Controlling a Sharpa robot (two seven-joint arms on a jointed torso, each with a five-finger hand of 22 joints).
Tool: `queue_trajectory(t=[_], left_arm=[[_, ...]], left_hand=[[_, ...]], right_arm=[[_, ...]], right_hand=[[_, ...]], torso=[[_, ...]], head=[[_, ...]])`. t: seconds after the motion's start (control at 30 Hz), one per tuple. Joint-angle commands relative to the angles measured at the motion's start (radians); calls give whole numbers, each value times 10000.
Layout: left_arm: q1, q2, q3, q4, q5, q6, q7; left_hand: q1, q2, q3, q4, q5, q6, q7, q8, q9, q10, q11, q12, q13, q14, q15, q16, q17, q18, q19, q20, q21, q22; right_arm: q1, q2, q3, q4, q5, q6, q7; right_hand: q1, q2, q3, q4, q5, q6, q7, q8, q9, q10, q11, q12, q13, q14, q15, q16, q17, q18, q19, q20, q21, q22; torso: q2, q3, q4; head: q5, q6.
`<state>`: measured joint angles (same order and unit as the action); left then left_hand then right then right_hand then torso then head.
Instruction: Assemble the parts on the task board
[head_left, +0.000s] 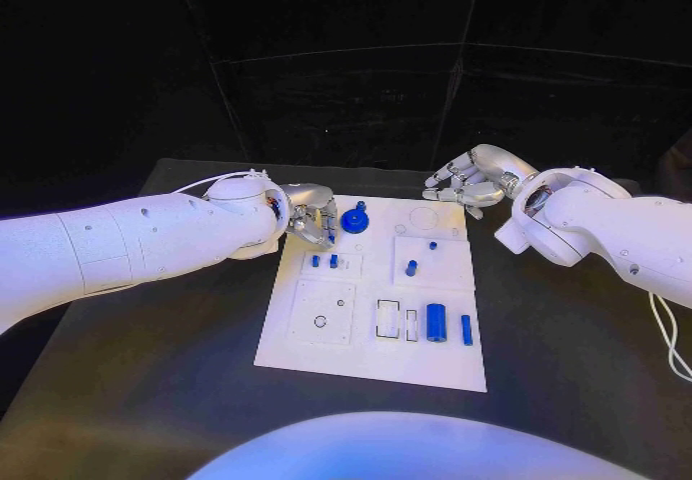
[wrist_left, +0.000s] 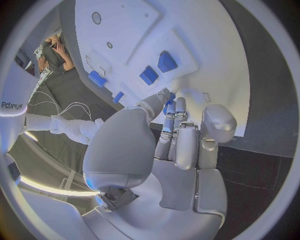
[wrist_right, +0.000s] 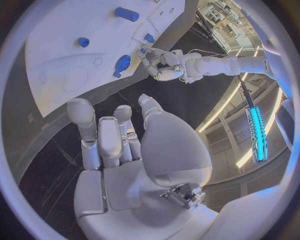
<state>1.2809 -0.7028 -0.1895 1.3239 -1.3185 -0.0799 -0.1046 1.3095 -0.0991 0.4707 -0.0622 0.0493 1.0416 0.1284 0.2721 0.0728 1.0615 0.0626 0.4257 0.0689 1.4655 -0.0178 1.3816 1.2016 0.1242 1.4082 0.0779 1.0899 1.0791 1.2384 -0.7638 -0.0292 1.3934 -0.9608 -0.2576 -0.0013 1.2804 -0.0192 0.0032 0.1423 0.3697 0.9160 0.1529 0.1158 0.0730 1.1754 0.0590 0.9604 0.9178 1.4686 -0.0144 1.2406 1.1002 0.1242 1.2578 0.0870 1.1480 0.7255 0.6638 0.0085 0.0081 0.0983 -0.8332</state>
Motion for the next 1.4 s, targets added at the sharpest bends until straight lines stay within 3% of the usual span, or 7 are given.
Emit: queue_trajectory(t=[0.03, 0.5, 0.93, 1.3, 1.4], left_arm=[[-1, 39, 3, -24, 46, 281, -158], [-11, 106, 3, -96, 44, 517, -329], [-12, 135, 3, -173, 45, 528, -361], [-13, 83, 4, -154, 47, 233, -322], [-14, 26, 5, -146, 48, 175, -315]], left_hand=[[-6, -88, 59, 22, -18, 61, -16, -55, -8, 60, -7, -40, -13, 160, -21, -34, -14, -125, 47, 15, -1, -18], [-34, -122, 59, 26, -20, 56, -11, -95, -16, 59, 1, -94, -19, 152, -19, -49, -37, -121, 38, 16, -20, -31], [-153, -324, 185, 51, -20, -865, 89, -957, -110, 68, 32, -524, -30, 123, 14, -118, -166, -103, -5, 53, -113, -80], [-183, -477, 168, 35, -21, -1226, 59, -1303, -102, 143, 2, -686, -17, 112, -17, -146, -228, -98, -12, 27, -138, -80], [-193, -566, 128, 19, -21, -1435, 47, -1458, -113, 85, 23, -782, -30, 98, -7, -177, -286, -90, -33, 30, -201, -133]], right_arm=[[16, 7, 5, 10, -14, 29, 44], [15, 12, 5, 17, -14, 21, 43], [15, 0, 5, 19, -15, 10, 31], [15, -18, 5, 34, -22, 17, -36], [14, -35, 5, 46, -91, 38, -88]], right_hand=[[50, 68, 10, 70, 50, -50, -26, 67, 1, -46, 8, 32, -17, 96, -69, -40, 0, 193, 46, -47, -36, -7], [49, 74, 10, 80, 63, -51, -27, 70, 0, -54, 7, 24, -35, 97, -69, -46, -2, 195, 45, -47, -46, -21], [49, 74, 10, 80, 63, -51, -27, 70, 0, -54, 7, 24, -35, 97, -69, -46, -2, 195, 45, -47, -46, -21], [53, 74, 10, 83, 70, -60, -26, 67, -2, -82, 7, -14, -80, 90, -70, -75, -38, 202, 31, -48, -70, -65], [138, 58, 36, 51, 82, -82, -21, 67, -7, -502, 9, -576, -654, 82, -69, -102, -45, 233, -47, -47, -201, -276]], torso=[[-10, 0, 1], [-5, -2, 1], [-7, -2, 2], [-13, 1, 2], [-14, -3, 2]], head=[[-8, -5], [-3, -21], [-2, -19], [-21, 3], [-23, 4]])
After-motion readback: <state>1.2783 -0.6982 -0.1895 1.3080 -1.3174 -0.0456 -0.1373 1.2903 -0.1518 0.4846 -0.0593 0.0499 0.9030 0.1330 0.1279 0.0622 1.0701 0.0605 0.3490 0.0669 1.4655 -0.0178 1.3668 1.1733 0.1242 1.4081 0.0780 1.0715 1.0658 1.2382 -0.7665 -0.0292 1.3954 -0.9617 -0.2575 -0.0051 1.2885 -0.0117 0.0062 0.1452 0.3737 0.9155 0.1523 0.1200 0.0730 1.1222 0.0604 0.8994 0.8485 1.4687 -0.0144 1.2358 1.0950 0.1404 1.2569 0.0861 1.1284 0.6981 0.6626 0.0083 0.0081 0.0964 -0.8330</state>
